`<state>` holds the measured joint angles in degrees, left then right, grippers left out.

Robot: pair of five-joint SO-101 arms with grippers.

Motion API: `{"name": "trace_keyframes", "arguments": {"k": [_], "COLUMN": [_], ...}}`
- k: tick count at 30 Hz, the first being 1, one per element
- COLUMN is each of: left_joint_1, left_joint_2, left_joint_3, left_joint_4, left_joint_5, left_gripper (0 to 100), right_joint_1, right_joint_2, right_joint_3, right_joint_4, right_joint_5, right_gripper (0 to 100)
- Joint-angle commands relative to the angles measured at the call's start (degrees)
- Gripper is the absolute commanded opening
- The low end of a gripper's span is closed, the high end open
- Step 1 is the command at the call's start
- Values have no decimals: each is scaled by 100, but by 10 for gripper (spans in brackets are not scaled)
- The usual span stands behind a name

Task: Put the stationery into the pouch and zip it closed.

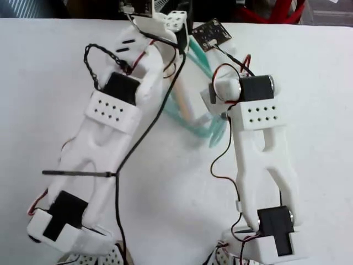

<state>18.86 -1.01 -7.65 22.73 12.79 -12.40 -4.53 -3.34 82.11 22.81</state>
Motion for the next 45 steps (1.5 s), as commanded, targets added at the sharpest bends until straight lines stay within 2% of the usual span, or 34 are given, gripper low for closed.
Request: {"name": "trace_keyframes", "arguments": {"k": [1,3,5,7,9,13,17,20,23,27,29,32,36,42,45], "left_joint_1": [-31,22,110,198,189,163,154,-347,-1042,-1930,-2413,-2941,-3257,-3213,-3213], "left_joint_2": [-57,-75,-75,-119,-338,-1130,-1745,-2484,-3222,-3670,-3688,-3688,-3688,-3688,-3697], "left_joint_3": [378,484,668,809,809,519,492,369,484,1240,1732,2514,4026,6901,8246], "left_joint_4": [-659,-686,-501,-9,738,2031,2479,3552,4422,4721,4703,4360,3156,457,-1327], "left_joint_5": [-79,-132,-290,-132,264,404,-97,-721,-1037,-1925,-2136,-2145,-2136,-2180,-2154], "left_gripper": [27,33,90,182,234,248,264,264,264,266,266,267,268,264,264], "right_joint_1": [-40,-40,-40,-40,-40,-40,-40,-40,-48,-57,-48,-40,-48,-48,-40], "right_joint_2": [48,48,48,48,48,48,48,66,84,92,92,92,101,101,101], "right_joint_3": [132,132,132,132,132,132,132,132,132,132,132,132,132,132,132], "right_joint_4": [22,22,22,22,22,4,4,-13,-13,-13,-13,-13,-13,-13,-13], "right_joint_5": [-62,-62,-62,-44,-35,-26,-53,-53,-53,-53,-53,-53,-53,-53,-53], "right_gripper": [19,19,19,19,19,19,19,19,19,19,19,19,19,19,19]}}
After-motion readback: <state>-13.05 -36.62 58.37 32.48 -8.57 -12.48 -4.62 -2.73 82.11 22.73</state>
